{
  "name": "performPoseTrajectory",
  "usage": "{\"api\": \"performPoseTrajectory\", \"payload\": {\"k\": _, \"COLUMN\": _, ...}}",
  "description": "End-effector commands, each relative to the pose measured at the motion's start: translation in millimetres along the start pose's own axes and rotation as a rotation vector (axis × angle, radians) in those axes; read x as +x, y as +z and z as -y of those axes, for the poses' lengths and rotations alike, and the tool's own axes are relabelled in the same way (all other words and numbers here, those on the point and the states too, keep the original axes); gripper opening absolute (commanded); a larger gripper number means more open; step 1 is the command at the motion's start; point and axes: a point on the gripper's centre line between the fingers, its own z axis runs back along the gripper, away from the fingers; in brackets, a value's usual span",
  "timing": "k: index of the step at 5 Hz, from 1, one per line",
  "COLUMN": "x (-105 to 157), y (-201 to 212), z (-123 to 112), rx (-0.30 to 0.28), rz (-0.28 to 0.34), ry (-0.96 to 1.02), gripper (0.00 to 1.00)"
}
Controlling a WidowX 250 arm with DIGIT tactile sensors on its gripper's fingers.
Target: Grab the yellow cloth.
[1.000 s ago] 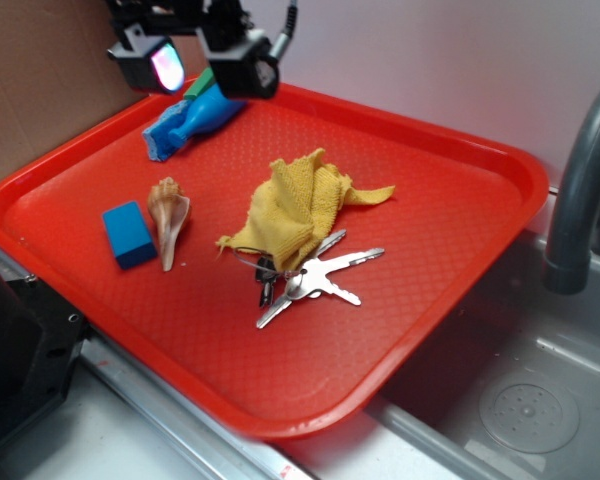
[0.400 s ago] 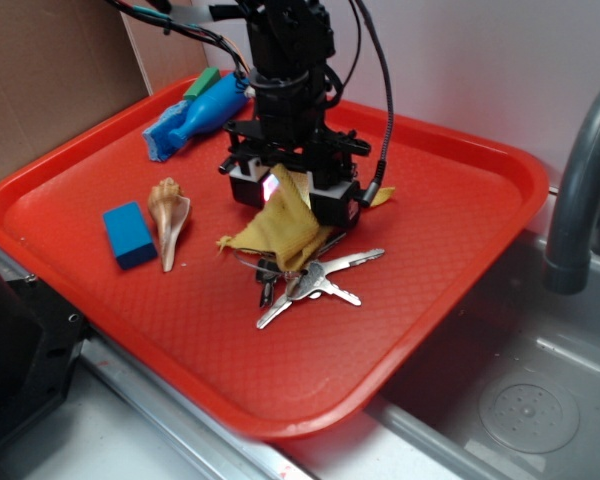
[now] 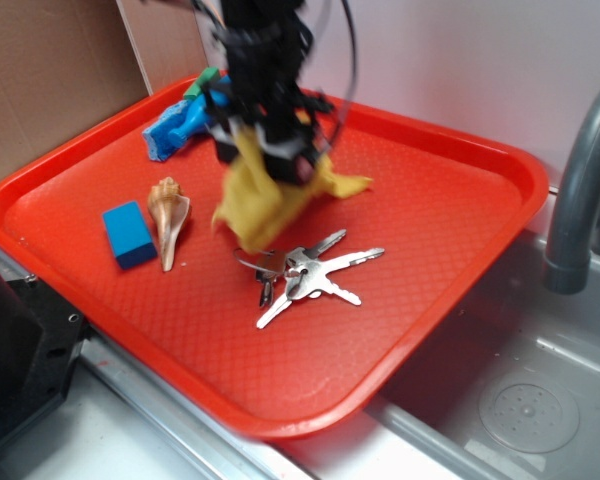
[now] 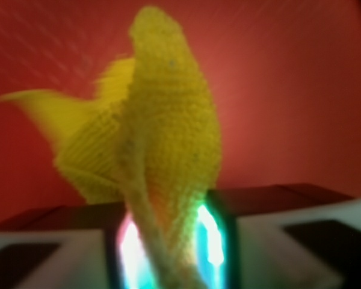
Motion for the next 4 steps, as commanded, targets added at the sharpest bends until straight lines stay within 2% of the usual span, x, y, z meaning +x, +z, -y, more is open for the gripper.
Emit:
{"api": "performPoseTrajectory", "payload": {"k": 1, "x": -3.8, "y": 114.7, "z": -45.1, "rx": -0.012, "rz": 0.127, "ry": -0.105, "gripper": 0.00}}
{"api": "performPoseTrajectory", "payload": {"k": 2, "x": -4.0, "y": 153.8, "z": -37.1, "rx": 0.072, "rz": 0.168, "ry": -0.003, "gripper": 0.00}}
{"api": "performPoseTrajectory", "payload": {"k": 4, "x": -2.7, "y": 154.0, "z": -31.2, "rx": 0.103, "rz": 0.169, "ry": -0.038, "gripper": 0.00}}
